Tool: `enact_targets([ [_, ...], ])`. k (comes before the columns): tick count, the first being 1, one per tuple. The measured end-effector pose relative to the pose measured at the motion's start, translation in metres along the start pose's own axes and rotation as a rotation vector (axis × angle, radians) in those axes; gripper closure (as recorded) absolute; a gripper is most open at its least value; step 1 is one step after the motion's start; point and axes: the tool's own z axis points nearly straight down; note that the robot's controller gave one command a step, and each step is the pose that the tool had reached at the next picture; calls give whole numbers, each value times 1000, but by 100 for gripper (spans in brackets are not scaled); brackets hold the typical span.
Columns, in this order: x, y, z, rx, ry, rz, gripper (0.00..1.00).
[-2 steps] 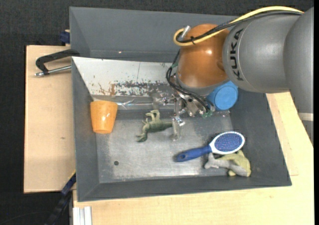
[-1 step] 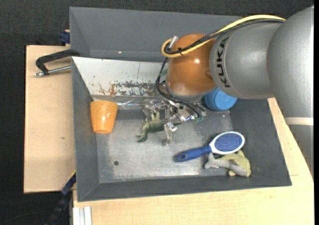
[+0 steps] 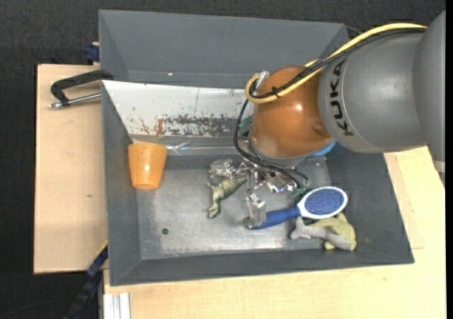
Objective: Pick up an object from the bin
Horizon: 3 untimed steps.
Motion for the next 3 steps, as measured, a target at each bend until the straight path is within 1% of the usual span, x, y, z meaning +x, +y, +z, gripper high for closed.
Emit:
enact_targets([
  [1,-20,-30,31,2,-6,-89,0],
  [2,-20,-30,30,2,-6,-89,100],
  [3,-27,-17,-146,8,-13,-229,100],
])
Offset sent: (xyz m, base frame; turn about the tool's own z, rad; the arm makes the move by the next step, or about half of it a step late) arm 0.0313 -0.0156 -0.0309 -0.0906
